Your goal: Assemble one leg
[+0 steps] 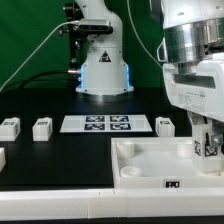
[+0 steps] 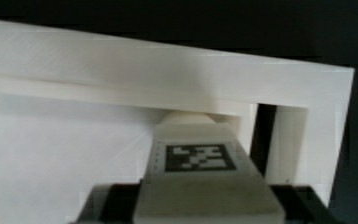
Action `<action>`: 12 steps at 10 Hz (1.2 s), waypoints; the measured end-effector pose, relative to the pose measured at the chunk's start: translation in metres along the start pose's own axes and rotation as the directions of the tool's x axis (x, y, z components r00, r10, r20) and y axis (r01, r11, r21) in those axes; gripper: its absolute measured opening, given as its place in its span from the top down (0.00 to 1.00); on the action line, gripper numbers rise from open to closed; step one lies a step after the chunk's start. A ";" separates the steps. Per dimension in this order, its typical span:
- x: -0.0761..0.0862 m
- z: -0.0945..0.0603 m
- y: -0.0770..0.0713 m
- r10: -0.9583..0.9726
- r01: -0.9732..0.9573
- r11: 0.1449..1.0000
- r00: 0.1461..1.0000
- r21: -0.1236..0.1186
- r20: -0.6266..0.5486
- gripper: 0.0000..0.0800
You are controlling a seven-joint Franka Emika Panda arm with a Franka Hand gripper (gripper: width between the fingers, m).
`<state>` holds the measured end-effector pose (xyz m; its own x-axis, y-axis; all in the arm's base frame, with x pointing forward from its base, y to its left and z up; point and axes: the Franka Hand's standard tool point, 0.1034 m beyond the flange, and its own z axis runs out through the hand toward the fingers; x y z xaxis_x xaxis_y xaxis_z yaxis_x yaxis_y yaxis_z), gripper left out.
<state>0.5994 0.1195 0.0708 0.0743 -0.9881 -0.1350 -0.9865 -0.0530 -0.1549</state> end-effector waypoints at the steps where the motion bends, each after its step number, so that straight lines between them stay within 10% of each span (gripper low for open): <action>1: 0.000 0.000 0.000 0.106 -0.106 0.994 0.994 0.000 0.006 0.64; 3: -0.002 0.001 0.001 0.089 -0.089 0.996 0.996 -0.003 0.007 0.62; 6: -0.002 0.001 0.001 -0.057 0.057 0.998 0.998 -0.003 0.004 0.23; 12: -0.002 0.001 0.001 -0.737 0.737 0.675 0.675 -0.010 -0.002 0.19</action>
Offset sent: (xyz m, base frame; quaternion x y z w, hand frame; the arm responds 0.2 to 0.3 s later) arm -0.0005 0.0014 0.0010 -0.0069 0.0024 -0.0986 0.9951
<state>0.5988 0.1217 0.0704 0.7773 -0.6286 0.0249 -0.6131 -0.7658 -0.1940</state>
